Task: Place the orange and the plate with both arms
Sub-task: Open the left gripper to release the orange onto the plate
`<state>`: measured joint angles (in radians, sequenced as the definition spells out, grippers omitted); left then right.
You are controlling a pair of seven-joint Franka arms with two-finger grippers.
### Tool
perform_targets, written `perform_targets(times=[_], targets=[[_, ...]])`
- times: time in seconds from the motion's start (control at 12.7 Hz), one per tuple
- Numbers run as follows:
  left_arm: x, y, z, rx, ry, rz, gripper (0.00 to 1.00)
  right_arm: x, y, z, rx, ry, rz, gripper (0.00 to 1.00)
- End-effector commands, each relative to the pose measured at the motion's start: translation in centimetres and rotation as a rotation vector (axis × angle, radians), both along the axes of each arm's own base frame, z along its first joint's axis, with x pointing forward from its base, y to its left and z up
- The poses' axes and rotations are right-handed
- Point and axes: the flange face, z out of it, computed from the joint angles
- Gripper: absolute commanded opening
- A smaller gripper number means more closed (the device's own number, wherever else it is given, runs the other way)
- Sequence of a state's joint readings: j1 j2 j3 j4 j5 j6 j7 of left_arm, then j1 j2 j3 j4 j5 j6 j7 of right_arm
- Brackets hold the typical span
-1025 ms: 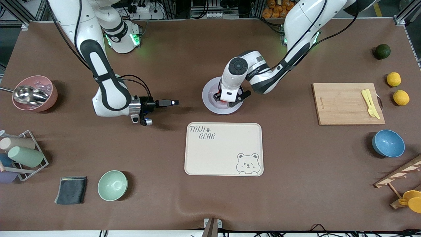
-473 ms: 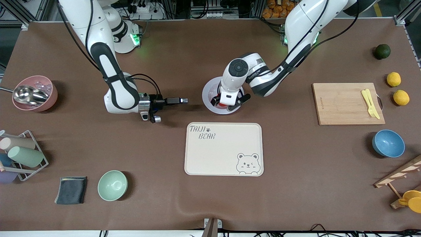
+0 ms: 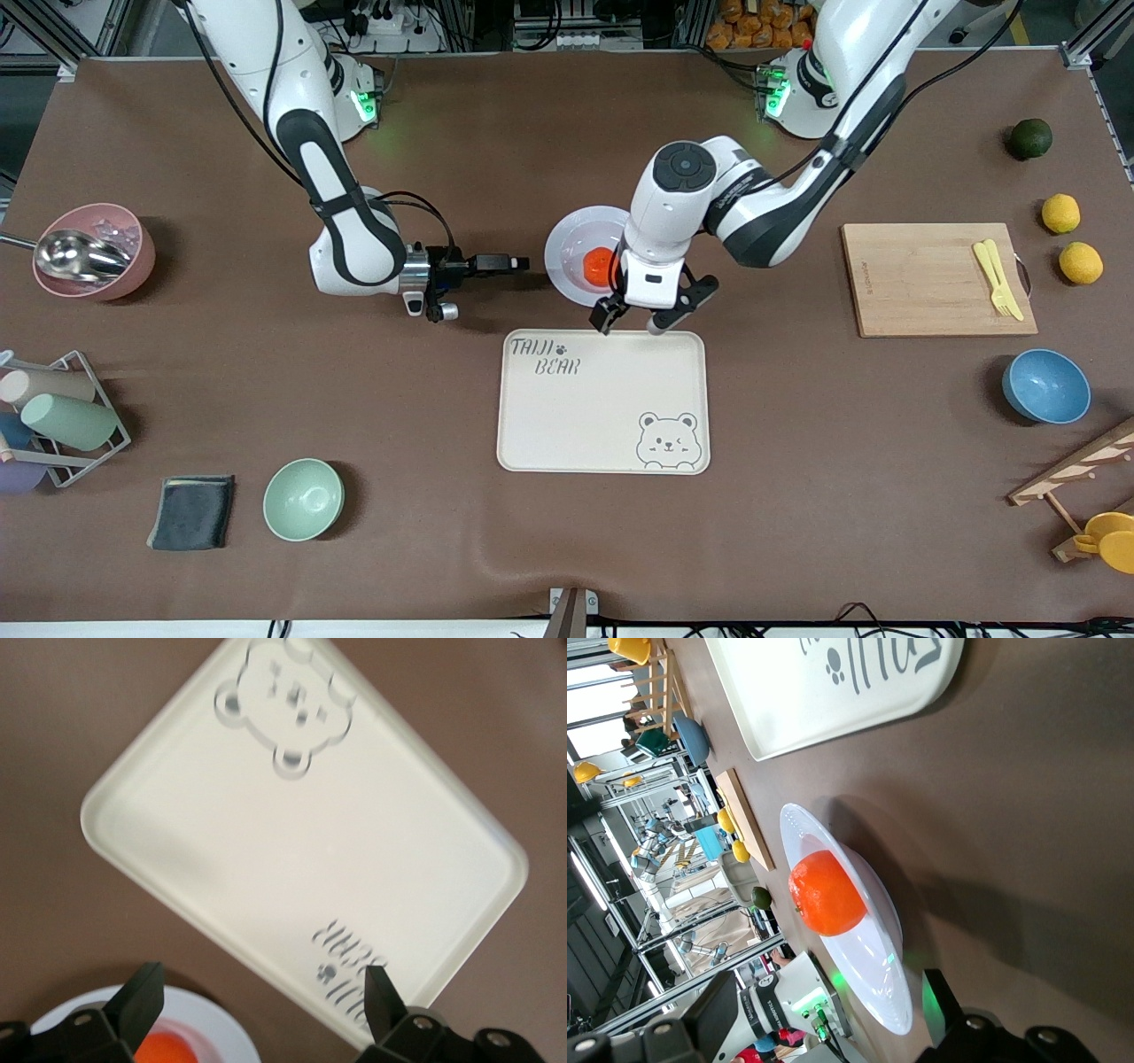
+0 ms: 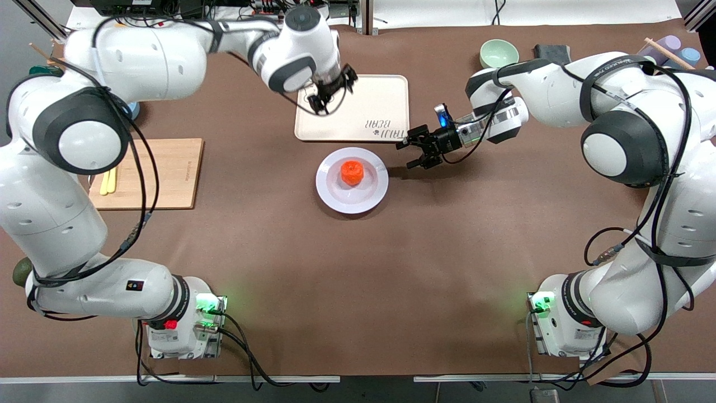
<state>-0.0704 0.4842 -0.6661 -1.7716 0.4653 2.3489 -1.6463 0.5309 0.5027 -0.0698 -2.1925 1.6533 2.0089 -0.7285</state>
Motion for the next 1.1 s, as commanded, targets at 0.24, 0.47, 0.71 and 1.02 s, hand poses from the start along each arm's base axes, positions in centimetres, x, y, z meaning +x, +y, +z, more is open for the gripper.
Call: perform_targets(times=[0.24,0.47,0.71,1.02], targets=[[7.2,9.0,8.7,0.140,-0.077,-0.108,1.00,-1.5,1.6,-2.6,0.034,-0.053,-0.026,0.81],[8.8,12.8,12.5,0.196,-0.062,-0.188,1.00,-2.5,3.3,-3.3,0.042,-0.039,-0.035,0.78],[9.8,15.8,14.9,0.202,-0.031,-0.256,1.00,-2.9,4.2,-3.3,0.014,-0.053,-0.027,0.74],[10.2,18.5,17.8,0.242,0.004,-0.316,1.00,-3.5,5.3,-3.6,0.025,-0.056,-0.049,0.69]])
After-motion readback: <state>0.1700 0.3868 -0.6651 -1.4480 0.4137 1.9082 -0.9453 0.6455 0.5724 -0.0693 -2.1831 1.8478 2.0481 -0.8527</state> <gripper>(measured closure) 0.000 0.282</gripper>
